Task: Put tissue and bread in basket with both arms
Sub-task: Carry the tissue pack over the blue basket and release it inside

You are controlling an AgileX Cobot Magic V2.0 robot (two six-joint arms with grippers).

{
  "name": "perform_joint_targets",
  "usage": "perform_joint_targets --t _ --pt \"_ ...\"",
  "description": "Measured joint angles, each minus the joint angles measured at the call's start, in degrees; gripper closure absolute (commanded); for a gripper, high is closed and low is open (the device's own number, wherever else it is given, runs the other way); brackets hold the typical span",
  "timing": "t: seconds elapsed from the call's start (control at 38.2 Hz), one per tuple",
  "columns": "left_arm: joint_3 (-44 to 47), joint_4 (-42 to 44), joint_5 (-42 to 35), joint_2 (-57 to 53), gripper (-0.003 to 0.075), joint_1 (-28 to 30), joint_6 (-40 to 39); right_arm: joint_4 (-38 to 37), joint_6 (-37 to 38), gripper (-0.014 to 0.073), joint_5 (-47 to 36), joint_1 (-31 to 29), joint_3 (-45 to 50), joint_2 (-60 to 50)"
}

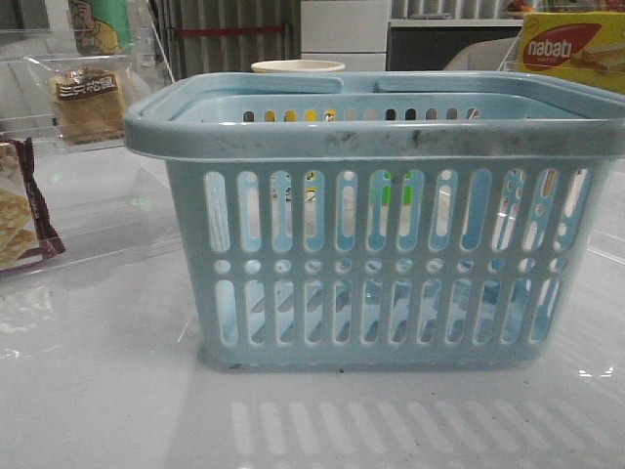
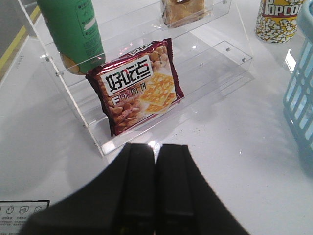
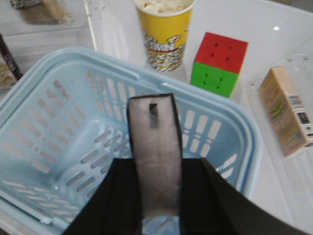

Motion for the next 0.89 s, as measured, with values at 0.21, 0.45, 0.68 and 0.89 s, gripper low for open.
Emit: perform_joint_targets --t 0.21,0.45,0.68,0.89 --pt "0.00 0.00 0.00 0.00 0.0630 0.00 0.00 0.35 0.00 0.0422 -0.88 1.98 1.28 7.53" --pt "0.00 0.00 0.00 0.00 0.0630 0.00 0.00 2.60 0.00 0.0418 -3.07 1.98 1.28 17.17" --pt "0.00 0.00 0.00 0.00 0.0630 0.00 0.00 4.51 0.00 0.0183 -5.79 1.98 1.28 24.42" --pt "0.00 0.00 0.00 0.00 0.0630 0.00 0.00 4.65 0.00 0.0014 -7.71 1.98 1.28 26.53"
